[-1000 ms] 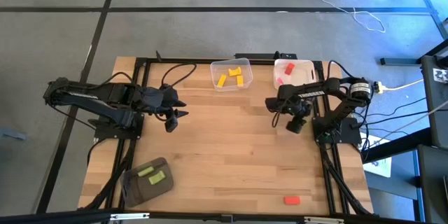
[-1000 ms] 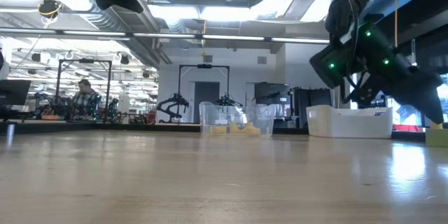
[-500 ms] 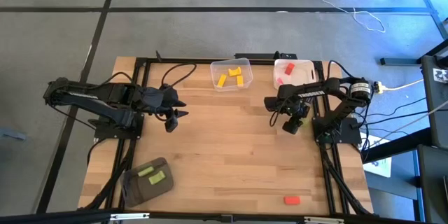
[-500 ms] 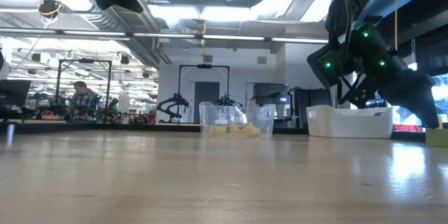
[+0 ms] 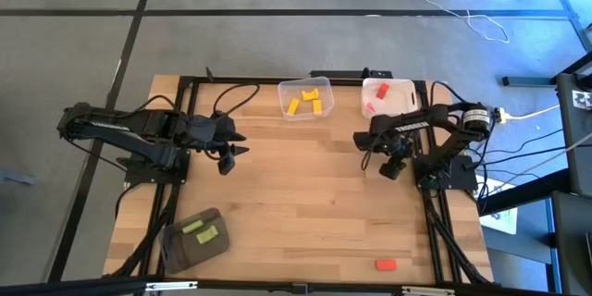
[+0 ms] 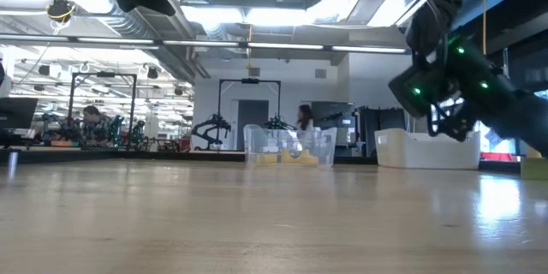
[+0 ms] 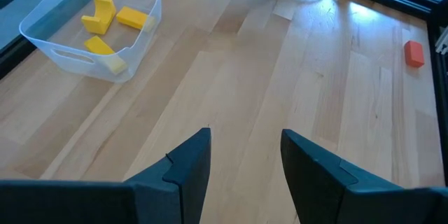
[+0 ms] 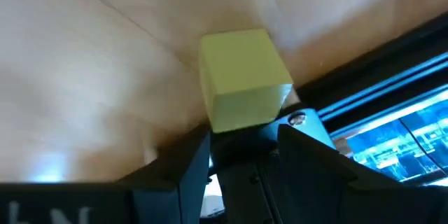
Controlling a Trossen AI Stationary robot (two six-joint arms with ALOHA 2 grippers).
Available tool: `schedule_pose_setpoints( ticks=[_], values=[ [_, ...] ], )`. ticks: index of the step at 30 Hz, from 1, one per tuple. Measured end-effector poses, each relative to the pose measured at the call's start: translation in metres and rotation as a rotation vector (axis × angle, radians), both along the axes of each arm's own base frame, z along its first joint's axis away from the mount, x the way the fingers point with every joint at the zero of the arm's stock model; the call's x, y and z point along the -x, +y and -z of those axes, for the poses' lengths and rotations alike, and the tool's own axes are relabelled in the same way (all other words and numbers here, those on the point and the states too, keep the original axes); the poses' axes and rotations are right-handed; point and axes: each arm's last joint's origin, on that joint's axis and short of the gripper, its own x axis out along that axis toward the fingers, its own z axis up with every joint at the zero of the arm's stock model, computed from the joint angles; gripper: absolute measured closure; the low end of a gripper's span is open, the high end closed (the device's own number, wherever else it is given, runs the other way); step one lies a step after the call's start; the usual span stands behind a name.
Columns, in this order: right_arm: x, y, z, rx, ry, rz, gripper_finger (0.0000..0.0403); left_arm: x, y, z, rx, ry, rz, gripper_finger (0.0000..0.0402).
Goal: Sort & place blocks by color
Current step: Put the green block into the black bin
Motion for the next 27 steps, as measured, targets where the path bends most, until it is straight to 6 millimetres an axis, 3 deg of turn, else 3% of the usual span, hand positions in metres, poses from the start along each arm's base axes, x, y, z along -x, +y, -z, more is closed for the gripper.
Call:
schedule_pose_setpoints(
  ticks=[27],
  values=[
    [-0.013,-0.004,0.012,0.026,-0.18,-0.087,0.0232,0.0,0.0,0.0,-0.001,-0.001,-0.001,0.0238]
  ],
)
